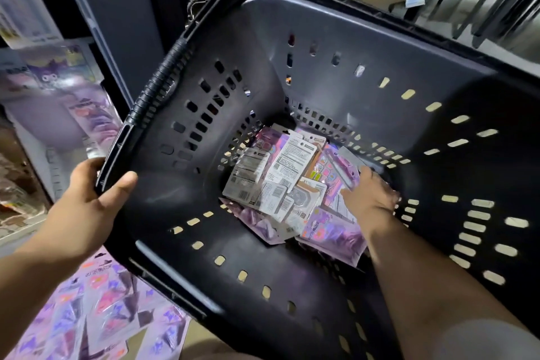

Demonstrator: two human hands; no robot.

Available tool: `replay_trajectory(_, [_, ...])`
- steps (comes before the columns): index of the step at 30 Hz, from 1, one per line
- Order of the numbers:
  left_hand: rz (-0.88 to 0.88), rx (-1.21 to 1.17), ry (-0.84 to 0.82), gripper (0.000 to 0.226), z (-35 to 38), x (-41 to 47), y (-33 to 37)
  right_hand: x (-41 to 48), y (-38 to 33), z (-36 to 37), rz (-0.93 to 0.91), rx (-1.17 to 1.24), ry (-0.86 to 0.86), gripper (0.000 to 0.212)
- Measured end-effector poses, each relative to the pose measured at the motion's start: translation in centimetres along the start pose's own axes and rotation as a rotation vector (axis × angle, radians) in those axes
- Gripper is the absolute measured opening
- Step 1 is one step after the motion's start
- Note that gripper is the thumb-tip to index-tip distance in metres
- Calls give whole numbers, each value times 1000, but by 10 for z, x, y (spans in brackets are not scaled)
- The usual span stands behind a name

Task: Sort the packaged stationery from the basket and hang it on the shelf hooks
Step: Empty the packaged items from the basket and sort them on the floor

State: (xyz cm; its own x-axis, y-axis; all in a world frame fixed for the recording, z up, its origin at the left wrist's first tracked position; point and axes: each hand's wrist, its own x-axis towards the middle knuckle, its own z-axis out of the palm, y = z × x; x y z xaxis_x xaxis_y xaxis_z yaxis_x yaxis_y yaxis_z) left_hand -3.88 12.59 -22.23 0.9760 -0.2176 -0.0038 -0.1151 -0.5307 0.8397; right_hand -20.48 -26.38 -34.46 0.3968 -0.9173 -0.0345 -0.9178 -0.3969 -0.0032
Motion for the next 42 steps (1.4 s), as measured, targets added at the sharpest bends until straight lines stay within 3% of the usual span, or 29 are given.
replay_trajectory(4, [0, -45, -13, 39, 1, 0, -5, 10, 5, -4, -43, -4, 18, 50])
replay_trajectory(8, [-13, -50, -12, 55, 0, 7, -18, 16, 6, -8, -88, -80, -23, 45])
replay_trajectory(14, [13, -42, -34, 46, 0, 3, -10, 2, -2, -6, -115, -17, -7, 40])
replay_trajectory(18, [34, -118, -96, 59, 1, 0, -1, -1, -4, -9, -92, 23, -6, 39])
replay_trajectory(26, [8, -44, -122, 43, 4, -3, 3, -17, -13, -21, -33, 172, 7, 39])
replay_trajectory(29, [9, -27, -148, 30, 0, -8, 8, -37, -35, -33, -106, 409, -15, 41])
replay_trajectory(31, [4, -75, -174, 27, -2, -10, 9, -50, -51, -47, -142, 715, -76, 32])
replay_trajectory(36, [12, -162, -189, 30, -11, -19, 16, -96, -87, -106, -217, 1478, -474, 28])
replay_trajectory(40, [69, -218, -177, 46, -18, -27, 23, -133, -101, -134, -167, 1714, -786, 24])
replay_trajectory(42, [148, -242, -153, 42, -21, -31, 21, -152, -107, -139, -127, 1747, -893, 22])
